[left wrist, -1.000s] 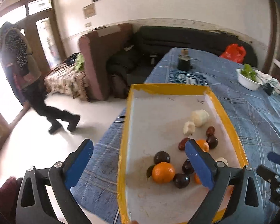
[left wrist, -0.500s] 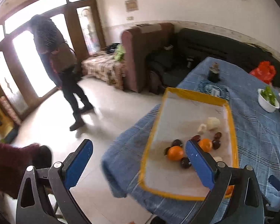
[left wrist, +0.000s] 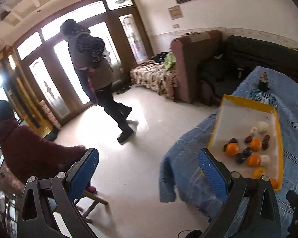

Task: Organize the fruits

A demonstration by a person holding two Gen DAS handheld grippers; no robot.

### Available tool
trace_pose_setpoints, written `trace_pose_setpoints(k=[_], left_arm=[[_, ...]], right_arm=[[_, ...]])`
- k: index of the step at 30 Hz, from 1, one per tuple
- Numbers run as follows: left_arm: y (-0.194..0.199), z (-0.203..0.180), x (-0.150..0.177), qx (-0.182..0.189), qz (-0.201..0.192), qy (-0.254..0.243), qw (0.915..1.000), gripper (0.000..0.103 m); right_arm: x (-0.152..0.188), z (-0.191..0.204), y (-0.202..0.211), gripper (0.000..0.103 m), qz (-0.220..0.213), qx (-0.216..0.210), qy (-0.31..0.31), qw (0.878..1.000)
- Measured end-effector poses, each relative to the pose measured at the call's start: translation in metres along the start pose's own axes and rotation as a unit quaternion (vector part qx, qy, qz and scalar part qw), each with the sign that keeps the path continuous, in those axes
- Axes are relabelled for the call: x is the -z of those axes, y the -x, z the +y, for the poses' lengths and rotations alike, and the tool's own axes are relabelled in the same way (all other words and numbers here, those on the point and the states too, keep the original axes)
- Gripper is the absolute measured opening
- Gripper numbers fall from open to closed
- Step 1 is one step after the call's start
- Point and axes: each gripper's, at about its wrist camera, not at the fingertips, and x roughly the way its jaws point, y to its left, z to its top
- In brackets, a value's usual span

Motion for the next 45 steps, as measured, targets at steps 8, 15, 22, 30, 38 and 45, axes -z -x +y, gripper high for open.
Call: trace_pose_setpoints(k=[8, 15, 22, 30, 38, 45], left_arm=[[-0.008, 0.041, 0.013, -0.033, 0.019, 0.036, 0.9986, 0.1], [-0.027, 0.066, 0.024, -0.041, 0.057, 0.065, 0.9954, 0.1], [-0.038, 0.057, 0.034, -0.013, 0.082, 0.055, 0.995, 0.1], [-0.034, 0.036, 0.031, 0.007, 0.074, 0.03, 0.9968, 0.1], [-0.03, 0.02, 0.028, 0.033, 0.072, 0.013, 0.9968, 0.1], [-0.025, 0.002, 0.03, 0.06, 0.071, -0.011, 0.9956, 0.1]], right_arm=[[-0.006, 0.031, -0.012, 0.073, 0.007, -0.028, 0.04, 0.999], [-0.003, 0.042, -0.022, 0.073, 0.023, -0.037, 0.054, 0.998], [0.001, 0.042, -0.027, 0.073, 0.036, -0.035, 0.055, 0.997], [0.004, 0.03, -0.025, 0.073, 0.036, -0.021, 0.038, 0.998], [0.005, 0.018, -0.02, 0.073, 0.033, -0.011, 0.021, 0.999], [0.007, 0.009, -0.017, 0.073, 0.031, 0.001, 0.006, 0.999]])
